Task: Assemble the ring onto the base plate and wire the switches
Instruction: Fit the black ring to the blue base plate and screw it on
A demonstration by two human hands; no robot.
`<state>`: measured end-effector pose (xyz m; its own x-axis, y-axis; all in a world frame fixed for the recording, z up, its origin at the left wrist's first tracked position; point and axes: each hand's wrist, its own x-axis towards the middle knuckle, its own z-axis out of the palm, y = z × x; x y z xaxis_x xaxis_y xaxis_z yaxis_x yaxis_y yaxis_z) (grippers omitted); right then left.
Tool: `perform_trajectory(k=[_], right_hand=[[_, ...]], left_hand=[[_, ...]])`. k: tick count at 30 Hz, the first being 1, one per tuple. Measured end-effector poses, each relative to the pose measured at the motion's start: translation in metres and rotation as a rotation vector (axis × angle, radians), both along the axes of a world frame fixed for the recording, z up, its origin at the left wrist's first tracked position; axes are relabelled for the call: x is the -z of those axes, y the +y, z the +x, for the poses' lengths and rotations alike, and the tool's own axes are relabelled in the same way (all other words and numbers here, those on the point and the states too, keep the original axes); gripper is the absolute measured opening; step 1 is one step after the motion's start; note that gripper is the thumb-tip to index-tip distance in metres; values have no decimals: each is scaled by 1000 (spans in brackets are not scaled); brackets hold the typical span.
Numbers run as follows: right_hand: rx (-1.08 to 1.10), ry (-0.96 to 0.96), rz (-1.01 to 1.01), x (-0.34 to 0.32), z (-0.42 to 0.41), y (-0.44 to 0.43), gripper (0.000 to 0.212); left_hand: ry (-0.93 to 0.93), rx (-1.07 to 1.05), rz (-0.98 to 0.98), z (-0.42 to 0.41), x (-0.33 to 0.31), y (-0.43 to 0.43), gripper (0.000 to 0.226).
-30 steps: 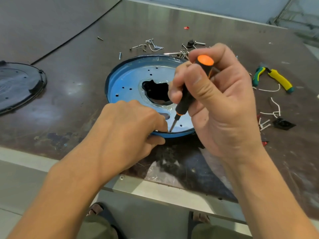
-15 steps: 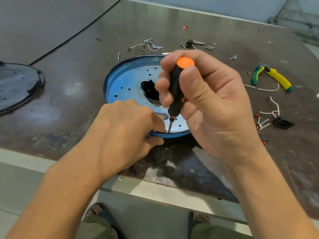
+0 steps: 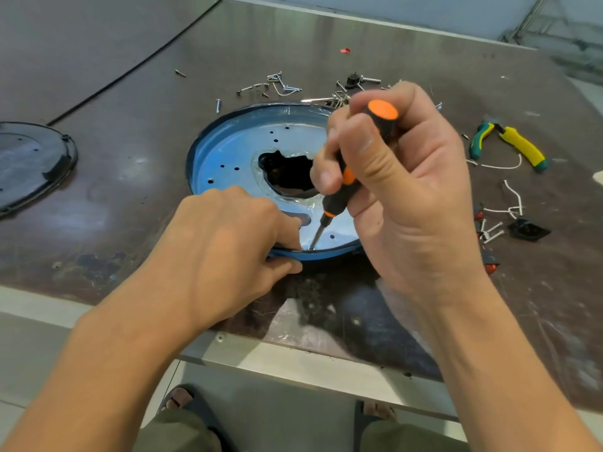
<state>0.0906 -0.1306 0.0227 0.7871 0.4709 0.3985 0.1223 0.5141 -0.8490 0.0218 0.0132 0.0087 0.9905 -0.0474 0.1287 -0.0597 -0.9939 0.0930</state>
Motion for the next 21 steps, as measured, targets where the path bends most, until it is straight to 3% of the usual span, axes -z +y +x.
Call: perform_trajectory(k=[2, 6, 12, 19, 21], right_hand=[[-58, -54, -29, -1, -2, 2, 12], [-212, -80, -96, -3, 0, 3, 30], [-102, -107, -37, 1, -4, 7, 14], [101, -25, 13, 0, 3, 3, 20], [73, -19, -9, -1, 5, 2, 11]], left_hand=[[-9, -2, 8, -1, -1, 0, 27], [-16, -13, 41, -1, 1, 2, 29], [-19, -11, 23, -1, -1, 0, 33], [-19, 0, 47, 0, 0, 1, 27], [-17, 1, 42, 0, 0, 1, 28]])
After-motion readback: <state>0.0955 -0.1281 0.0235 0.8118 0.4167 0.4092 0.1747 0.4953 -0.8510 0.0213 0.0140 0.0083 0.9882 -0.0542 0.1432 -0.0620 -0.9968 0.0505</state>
